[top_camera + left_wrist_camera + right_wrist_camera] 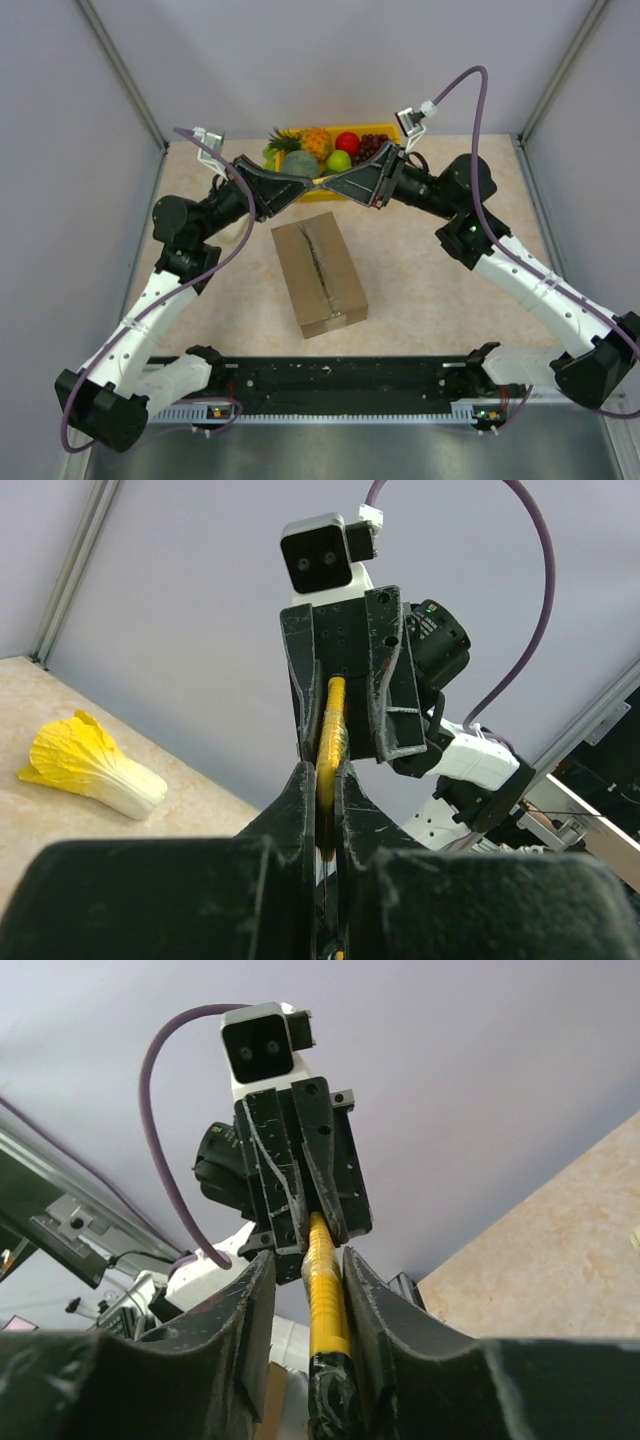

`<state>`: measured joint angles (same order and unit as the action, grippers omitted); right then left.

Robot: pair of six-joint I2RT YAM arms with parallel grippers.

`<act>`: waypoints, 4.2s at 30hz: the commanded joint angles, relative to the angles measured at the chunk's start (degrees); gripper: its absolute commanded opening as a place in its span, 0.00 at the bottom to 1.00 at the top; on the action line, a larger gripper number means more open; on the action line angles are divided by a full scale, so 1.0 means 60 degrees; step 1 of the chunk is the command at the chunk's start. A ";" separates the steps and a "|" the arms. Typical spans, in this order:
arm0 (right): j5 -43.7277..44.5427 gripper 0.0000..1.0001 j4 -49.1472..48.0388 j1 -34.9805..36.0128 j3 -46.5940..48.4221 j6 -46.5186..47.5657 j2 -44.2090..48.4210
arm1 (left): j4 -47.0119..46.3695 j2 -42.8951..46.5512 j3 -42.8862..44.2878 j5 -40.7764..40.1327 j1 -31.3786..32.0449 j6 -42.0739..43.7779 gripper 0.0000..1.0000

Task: Unpack the express box

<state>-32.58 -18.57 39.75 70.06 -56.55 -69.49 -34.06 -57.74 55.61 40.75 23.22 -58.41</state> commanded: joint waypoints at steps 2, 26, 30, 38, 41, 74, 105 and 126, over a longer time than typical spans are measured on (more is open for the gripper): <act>-0.0020 0.26 -0.0026 0.0085 0.0613 0.0168 -0.0078 | -0.0109 0.0116 -0.0026 -0.0156 0.0041 0.0316 0.00; 0.5046 0.00 0.4617 0.0742 0.0085 0.4502 0.0143 | 0.9907 -0.0408 0.1629 -0.5165 -0.0223 0.3349 0.83; 0.6801 0.00 0.4896 0.1504 0.0232 0.5089 -0.0778 | 1.1285 -0.1172 0.1352 -0.5430 -0.0281 0.3393 0.82; 0.7743 0.00 0.5014 0.2296 0.0598 0.5324 -0.2259 | 1.0746 -0.1714 -0.0171 -0.5927 -0.0325 0.2939 0.79; 0.8095 0.00 0.4882 0.2413 0.0569 0.5310 -0.2611 | 1.0526 -0.1964 -0.0465 -0.5943 -0.0355 0.2909 0.72; 0.8857 0.00 0.3988 0.2487 0.1521 0.5866 -0.4795 | 1.0482 -0.3180 -0.1066 -0.5708 -0.0794 0.3202 0.43; 0.8638 0.00 0.6420 0.2648 0.2737 0.5002 -0.5511 | 0.9501 -0.3297 -0.1740 -0.3936 -0.1483 0.1255 0.34; 0.8799 0.00 0.7356 0.2648 0.2620 0.4929 -0.5177 | 0.9120 -0.3166 -0.2121 -0.3789 -0.1761 0.0888 0.30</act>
<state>21.30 20.03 54.76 84.14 -25.85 -103.44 20.27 -75.50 45.19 21.65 13.04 -51.33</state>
